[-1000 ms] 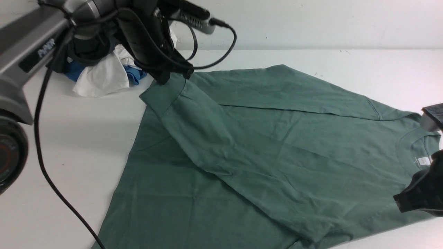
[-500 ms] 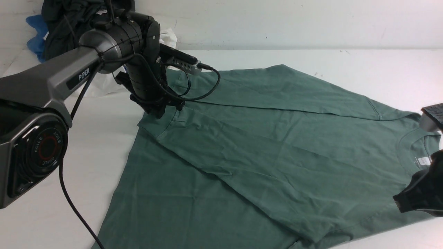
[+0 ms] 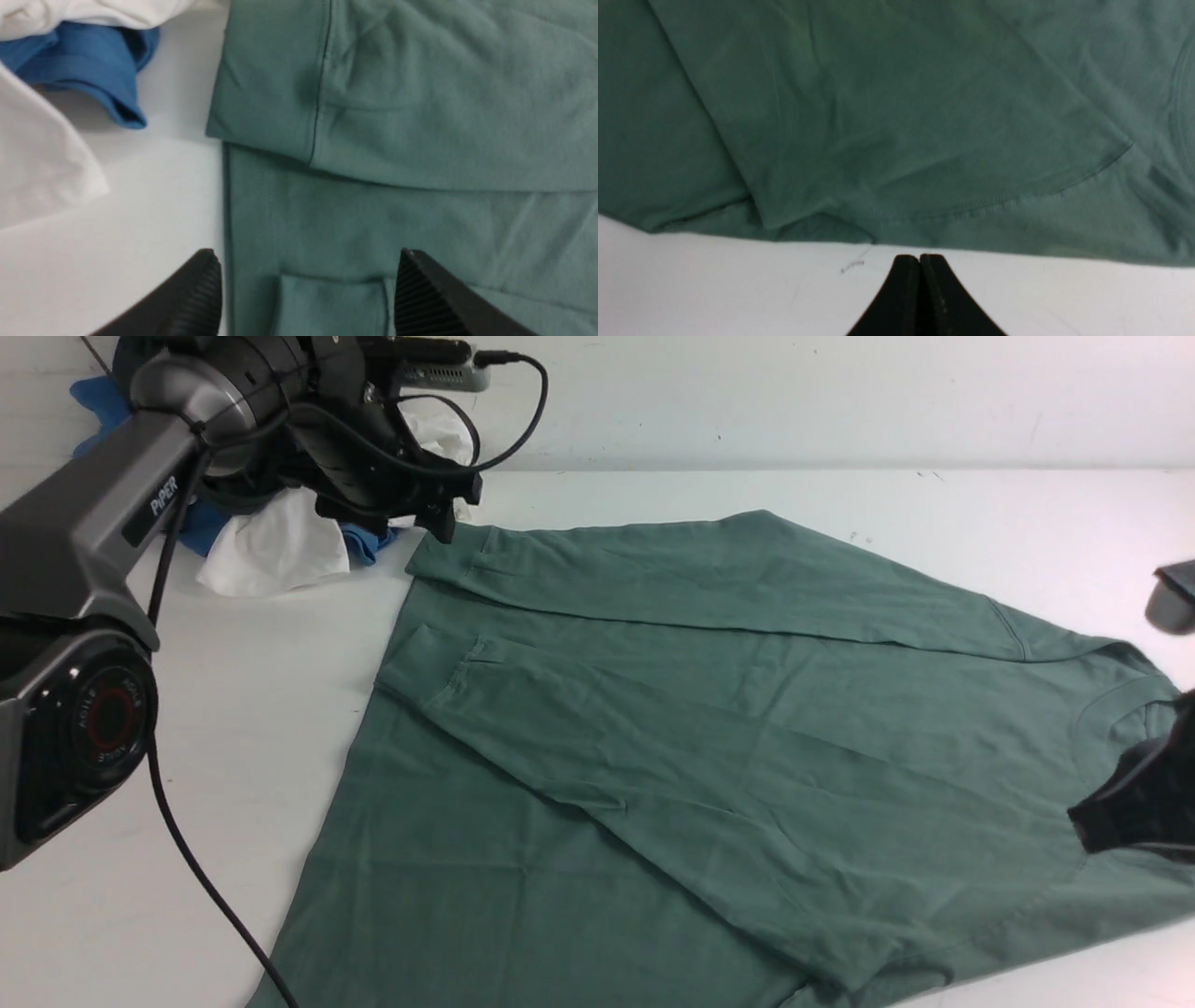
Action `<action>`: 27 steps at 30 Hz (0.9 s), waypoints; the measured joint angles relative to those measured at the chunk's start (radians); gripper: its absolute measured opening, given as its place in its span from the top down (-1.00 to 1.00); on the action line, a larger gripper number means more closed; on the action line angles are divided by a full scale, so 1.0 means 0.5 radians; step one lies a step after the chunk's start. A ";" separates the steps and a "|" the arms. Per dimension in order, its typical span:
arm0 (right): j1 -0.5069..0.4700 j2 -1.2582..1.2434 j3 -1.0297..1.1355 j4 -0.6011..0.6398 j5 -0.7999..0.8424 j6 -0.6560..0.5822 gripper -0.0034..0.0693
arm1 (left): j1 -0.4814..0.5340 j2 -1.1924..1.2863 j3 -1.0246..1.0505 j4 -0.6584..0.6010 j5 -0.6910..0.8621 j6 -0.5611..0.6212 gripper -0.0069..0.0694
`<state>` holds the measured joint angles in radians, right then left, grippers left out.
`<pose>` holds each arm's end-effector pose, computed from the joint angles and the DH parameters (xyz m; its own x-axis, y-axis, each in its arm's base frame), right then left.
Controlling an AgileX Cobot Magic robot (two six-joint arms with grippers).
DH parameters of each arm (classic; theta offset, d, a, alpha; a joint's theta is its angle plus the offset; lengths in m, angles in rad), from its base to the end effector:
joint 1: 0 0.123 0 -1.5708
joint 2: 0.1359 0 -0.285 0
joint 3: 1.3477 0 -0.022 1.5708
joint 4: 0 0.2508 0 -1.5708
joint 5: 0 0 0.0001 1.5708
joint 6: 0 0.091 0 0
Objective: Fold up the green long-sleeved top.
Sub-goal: Use the left arm to clamp the cuff farthest from it
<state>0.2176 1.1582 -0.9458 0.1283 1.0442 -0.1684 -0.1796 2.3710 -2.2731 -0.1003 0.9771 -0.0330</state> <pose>0.2022 0.0550 0.3045 -0.8660 -0.2968 -0.4024 -0.3486 0.9353 0.0603 0.5207 -0.1022 0.2357 -0.8367 0.0616 -0.5441 0.1492 0.9817 -0.1181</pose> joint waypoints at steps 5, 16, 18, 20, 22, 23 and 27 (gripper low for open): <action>0.000 0.000 -0.028 0.023 -0.033 -0.003 0.95 | 0.000 0.165 0.000 -0.016 -0.237 -0.124 -0.38; 0.000 0.000 -0.028 0.141 -0.003 -0.094 0.95 | 0.000 0.401 0.002 -0.016 -0.703 -0.292 -0.38; 0.000 0.000 -0.029 0.141 -0.003 -0.094 0.95 | 0.002 0.415 0.002 -0.014 -0.774 -0.332 -0.38; 0.000 0.000 -0.029 0.141 0.003 -0.095 0.95 | 0.002 0.427 0.002 -0.014 -0.840 -0.385 -0.38; 0.000 0.000 -0.029 0.141 0.003 -0.095 0.95 | 0.002 0.437 0.002 -0.012 -0.878 -0.426 -0.36; 0.000 0.000 -0.029 0.141 0.003 -0.097 0.95 | 0.004 0.442 0.002 -0.012 -0.897 -0.447 -0.33; 0.000 0.000 -0.031 0.141 0.003 -0.099 0.95 | 0.008 0.446 0.002 0.005 -0.916 -0.477 -0.11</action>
<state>0.2176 1.1582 -0.9612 0.1987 1.0456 -0.2180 -0.1754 2.5940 -2.2722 -0.0979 0.5190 -0.2716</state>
